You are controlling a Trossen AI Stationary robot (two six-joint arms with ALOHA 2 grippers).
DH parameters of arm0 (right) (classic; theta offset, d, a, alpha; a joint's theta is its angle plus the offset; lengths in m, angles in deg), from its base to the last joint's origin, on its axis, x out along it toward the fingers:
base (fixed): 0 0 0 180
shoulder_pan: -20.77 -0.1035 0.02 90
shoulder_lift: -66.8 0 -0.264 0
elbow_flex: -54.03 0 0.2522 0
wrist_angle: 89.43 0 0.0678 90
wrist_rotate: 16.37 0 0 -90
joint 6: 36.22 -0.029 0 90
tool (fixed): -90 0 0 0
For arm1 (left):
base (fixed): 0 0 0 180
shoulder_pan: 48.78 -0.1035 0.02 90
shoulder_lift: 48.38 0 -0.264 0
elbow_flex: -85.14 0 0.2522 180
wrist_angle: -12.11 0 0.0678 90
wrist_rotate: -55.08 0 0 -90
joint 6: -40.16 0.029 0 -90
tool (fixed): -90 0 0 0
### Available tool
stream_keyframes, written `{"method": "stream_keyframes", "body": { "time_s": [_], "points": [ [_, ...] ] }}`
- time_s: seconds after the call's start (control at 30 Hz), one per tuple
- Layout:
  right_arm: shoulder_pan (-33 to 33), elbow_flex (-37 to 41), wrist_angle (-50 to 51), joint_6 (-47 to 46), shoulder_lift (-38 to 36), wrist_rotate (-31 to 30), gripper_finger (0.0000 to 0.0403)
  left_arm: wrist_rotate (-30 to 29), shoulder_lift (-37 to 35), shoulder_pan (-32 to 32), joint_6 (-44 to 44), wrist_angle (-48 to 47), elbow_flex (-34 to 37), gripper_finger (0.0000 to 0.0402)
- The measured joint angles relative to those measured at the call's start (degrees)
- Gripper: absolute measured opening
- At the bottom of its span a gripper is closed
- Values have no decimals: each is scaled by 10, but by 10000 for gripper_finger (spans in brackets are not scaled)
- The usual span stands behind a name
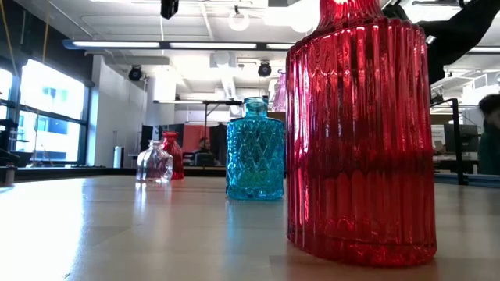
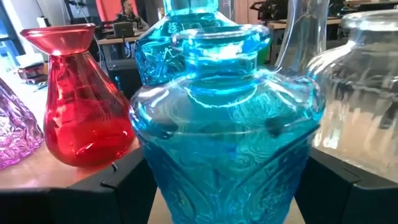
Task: Sort vases onto shelf
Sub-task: Put the top blue vase on the shelf aligned with the blue vase
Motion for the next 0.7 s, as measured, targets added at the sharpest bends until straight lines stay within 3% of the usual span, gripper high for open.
{"method": "stream_keyframes", "body": {
  "time_s": [0.5, 0.7],
  "points": [
    [0, 1, -5, -2, 1, 2, 337, 0, 0, 0, 0, 0, 0, 113],
    [0, 1, -7, 2, -3, -5, 339, 0, 0, 0, 0, 0, 0, 113]
  ]
}}
